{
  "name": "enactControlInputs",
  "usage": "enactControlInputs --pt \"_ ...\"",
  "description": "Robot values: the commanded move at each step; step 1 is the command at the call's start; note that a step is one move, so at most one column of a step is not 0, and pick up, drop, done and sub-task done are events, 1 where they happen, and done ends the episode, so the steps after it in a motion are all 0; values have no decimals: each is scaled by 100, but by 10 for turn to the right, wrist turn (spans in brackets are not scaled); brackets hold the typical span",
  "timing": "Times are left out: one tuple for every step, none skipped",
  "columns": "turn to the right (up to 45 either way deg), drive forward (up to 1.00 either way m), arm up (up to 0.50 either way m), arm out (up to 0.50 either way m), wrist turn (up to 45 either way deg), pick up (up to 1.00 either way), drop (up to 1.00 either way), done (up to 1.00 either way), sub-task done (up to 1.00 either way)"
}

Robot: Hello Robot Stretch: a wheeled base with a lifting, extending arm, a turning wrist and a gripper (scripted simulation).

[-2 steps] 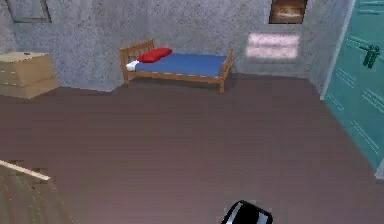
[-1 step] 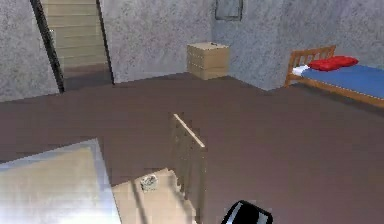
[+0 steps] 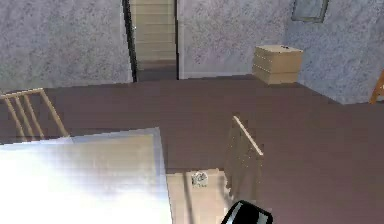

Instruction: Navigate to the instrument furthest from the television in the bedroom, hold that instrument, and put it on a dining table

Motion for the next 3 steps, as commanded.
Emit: enactControlInputs --pt "450 0 0 0 0 0 0 0 0" --pt "450 0 0 0 0 0 0 0 0" --pt "270 0 0 0 0 0 0 0 0"
